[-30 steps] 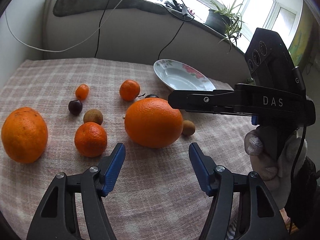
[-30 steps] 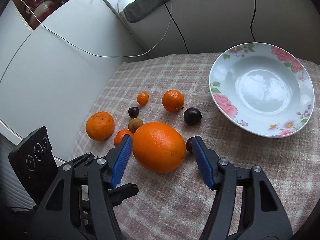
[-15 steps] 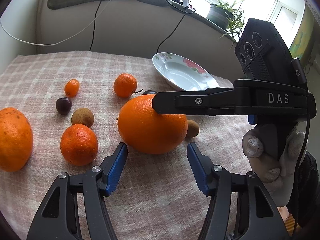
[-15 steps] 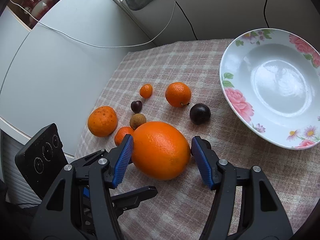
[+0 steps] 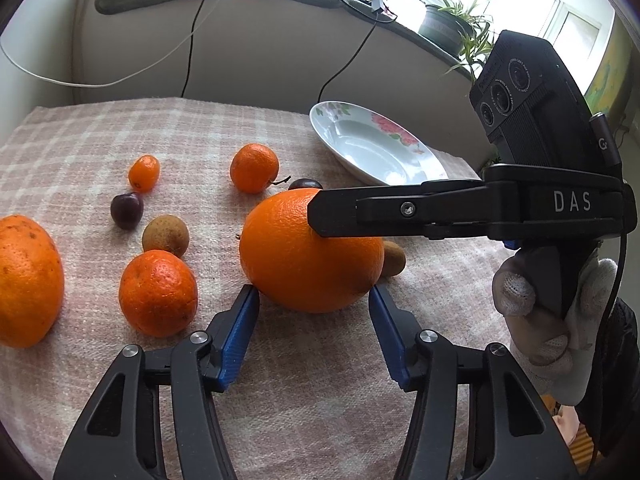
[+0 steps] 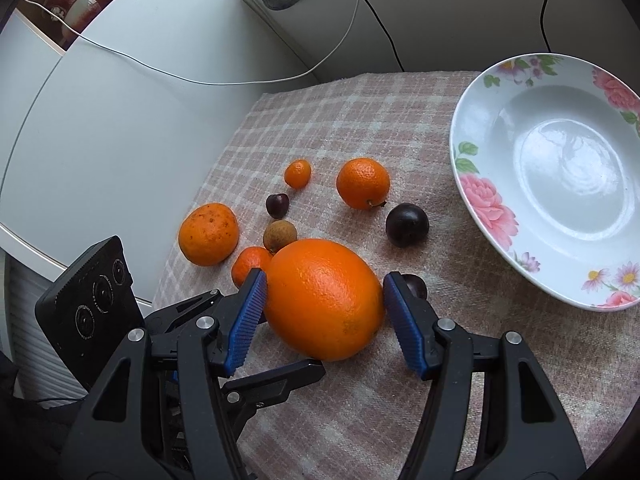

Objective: Organize fruits
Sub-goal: 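Carry the large orange with the left tool and release it onto the plate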

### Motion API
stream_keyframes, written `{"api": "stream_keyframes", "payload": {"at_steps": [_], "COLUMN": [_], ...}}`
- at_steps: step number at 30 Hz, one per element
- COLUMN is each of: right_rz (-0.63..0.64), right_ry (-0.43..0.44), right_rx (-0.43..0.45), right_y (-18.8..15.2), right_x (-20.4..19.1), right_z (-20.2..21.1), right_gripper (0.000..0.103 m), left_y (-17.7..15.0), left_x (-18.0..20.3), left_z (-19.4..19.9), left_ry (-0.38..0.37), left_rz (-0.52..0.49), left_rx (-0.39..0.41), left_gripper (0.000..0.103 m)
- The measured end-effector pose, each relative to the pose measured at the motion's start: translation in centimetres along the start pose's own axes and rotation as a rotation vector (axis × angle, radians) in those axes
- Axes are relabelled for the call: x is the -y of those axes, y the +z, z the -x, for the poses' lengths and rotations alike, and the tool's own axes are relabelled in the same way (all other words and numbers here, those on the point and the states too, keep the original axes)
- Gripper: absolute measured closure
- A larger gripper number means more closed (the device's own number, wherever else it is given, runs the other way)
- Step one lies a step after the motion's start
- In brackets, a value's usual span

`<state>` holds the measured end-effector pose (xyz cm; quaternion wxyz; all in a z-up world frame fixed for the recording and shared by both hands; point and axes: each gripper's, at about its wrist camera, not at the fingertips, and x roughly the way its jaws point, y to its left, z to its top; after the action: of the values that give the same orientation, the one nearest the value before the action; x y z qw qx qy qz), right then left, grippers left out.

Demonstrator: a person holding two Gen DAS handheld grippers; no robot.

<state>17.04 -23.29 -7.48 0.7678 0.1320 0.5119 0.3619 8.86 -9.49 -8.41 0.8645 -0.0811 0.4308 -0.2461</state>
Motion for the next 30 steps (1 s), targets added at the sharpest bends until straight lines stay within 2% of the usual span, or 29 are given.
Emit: {"api": "stream_keyframes", "payload": {"at_steps": [4, 15, 30], "right_rz": [-0.008, -0.001, 0.016], "right_ry": [0.015, 0.000, -0.044], "right_rx": [-0.015, 0.015, 0.093], "right_y": [0.2, -0.3, 0.1], "right_x": [0.3, -0.2, -0.2], "right_z": [-0.1, 0.5, 5.2], "right_gripper": [0.039, 0.040, 0.040], "left_y": [0.0, -0.2, 2.2], "left_x": [0.0, 0.4, 3.0], "left_z": [0.1, 0.9, 0.7], "left_ry": [0.000, 0.006, -0.035], "left_rz": [0.003, -0.016, -0.080], "left_rx": [0.002, 0.022, 0.052], "left_gripper": [0.048, 0.048, 0.048]}}
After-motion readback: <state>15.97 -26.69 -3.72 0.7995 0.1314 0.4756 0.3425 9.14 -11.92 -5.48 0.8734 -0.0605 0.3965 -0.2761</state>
